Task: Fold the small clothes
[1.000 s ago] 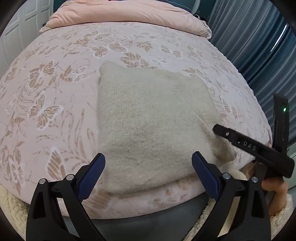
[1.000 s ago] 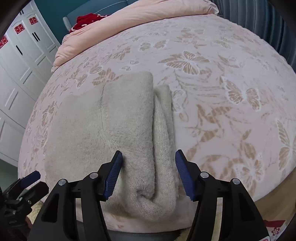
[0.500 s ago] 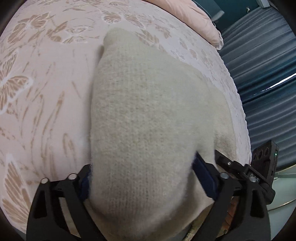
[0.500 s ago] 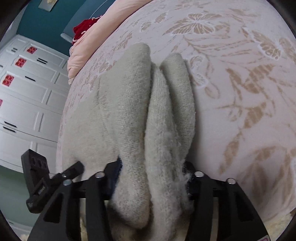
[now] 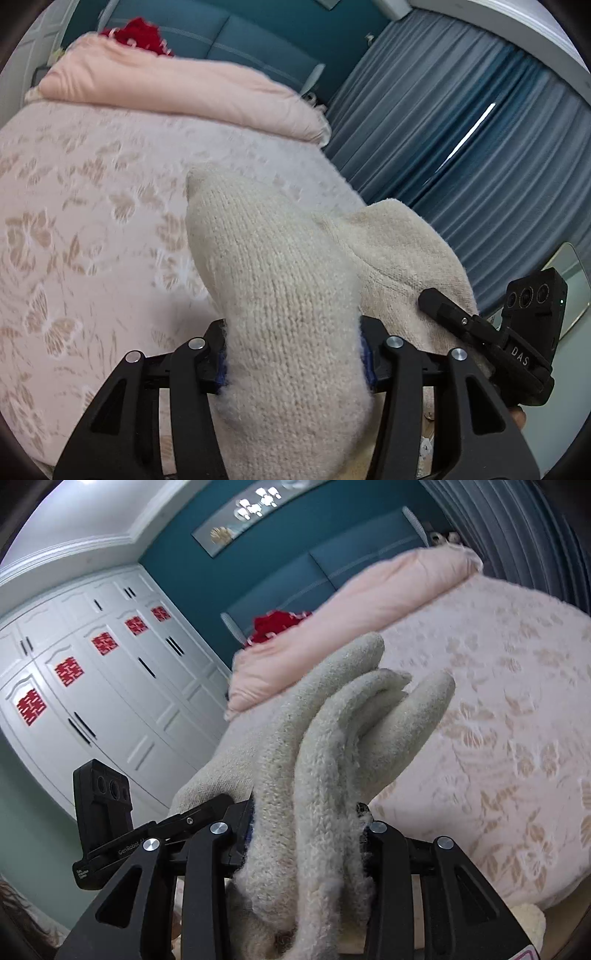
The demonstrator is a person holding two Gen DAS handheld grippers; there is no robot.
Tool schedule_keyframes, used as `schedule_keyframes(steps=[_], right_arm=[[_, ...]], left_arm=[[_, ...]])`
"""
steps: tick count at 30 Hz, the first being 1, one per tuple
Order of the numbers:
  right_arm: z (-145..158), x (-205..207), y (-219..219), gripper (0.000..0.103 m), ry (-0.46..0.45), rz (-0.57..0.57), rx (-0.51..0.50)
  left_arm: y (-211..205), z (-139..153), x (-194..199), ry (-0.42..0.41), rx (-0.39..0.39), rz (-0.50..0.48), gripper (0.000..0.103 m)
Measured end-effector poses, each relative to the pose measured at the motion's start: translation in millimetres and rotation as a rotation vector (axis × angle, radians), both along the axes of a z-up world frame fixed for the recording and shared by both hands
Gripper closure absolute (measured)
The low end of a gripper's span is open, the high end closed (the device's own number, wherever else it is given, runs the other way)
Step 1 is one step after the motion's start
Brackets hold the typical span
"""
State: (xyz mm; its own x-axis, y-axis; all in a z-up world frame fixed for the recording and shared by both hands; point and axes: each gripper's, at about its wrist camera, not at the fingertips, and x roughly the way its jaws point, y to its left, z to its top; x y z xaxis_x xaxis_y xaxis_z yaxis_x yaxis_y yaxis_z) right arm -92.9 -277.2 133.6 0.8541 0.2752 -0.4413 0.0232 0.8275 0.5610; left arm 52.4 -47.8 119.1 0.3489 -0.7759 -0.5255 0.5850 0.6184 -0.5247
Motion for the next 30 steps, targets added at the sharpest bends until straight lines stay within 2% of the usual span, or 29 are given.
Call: schedule_keyframes(steps=[2, 5, 7, 9, 10, 11, 12, 13, 15, 17, 19, 22, 25, 27, 30], right_arm=[[37, -10, 10, 0.068, -0.094, 0.017, -0.021], [73, -14, 33, 0.066, -0.199, 0.052, -0.033], [84, -9, 49, 0.065, -0.238, 0.072, -0.040], [78, 5, 63, 0.061, -0.238, 0.102, -0.050], [68, 15, 68, 0.058, -0.221, 0.103, -0.047], [52, 26, 71, 0.051, -0.191, 0.096, -0.043], [30, 38, 74, 0.048, -0.143, 0.095, -0.046], [4, 48, 78, 0.047, -0.075, 0.099, -0.056], [-65, 68, 79, 0.047, 0.123, 0.067, -0.088], [-127, 64, 80, 0.051, 0.317, -0.006, -0.133], [-166, 46, 80, 0.051, 0.401, -0.004, -0.119], [-182, 34, 78, 0.051, 0.431, 0.025, -0.079], [-175, 52, 73, 0.040, 0.403, 0.023, -0.081], [-177, 86, 64, 0.032, 0.376, 0.011, -0.055], [-193, 132, 67, 0.030, 0.427, 0.025, -0.064]], left_arm=[[15, 40, -9, -0.090, -0.039, -0.011, 0.053], [43, 87, -16, -0.196, -0.085, 0.007, 0.051], [63, 104, -18, -0.247, -0.112, 0.031, 0.049], [80, 107, -15, -0.300, -0.094, 0.066, 0.043], [87, 100, -11, -0.310, -0.074, 0.083, 0.039], [93, 88, -4, -0.305, -0.053, 0.096, 0.027], [99, 69, 3, -0.277, -0.024, 0.120, 0.013], [104, 44, 11, -0.228, 0.015, 0.145, 0.009], [112, -21, 26, -0.079, 0.132, 0.190, 0.009], [128, -89, 33, 0.069, 0.222, 0.252, 0.011], [149, -133, 26, 0.162, 0.240, 0.310, 0.011], [165, -164, 18, 0.239, 0.249, 0.353, 0.011], [172, -166, 24, 0.279, 0.165, 0.371, 0.010], [174, -168, 36, 0.301, 0.103, 0.397, 0.007], [170, -185, 63, 0.366, 0.057, 0.428, 0.006]])
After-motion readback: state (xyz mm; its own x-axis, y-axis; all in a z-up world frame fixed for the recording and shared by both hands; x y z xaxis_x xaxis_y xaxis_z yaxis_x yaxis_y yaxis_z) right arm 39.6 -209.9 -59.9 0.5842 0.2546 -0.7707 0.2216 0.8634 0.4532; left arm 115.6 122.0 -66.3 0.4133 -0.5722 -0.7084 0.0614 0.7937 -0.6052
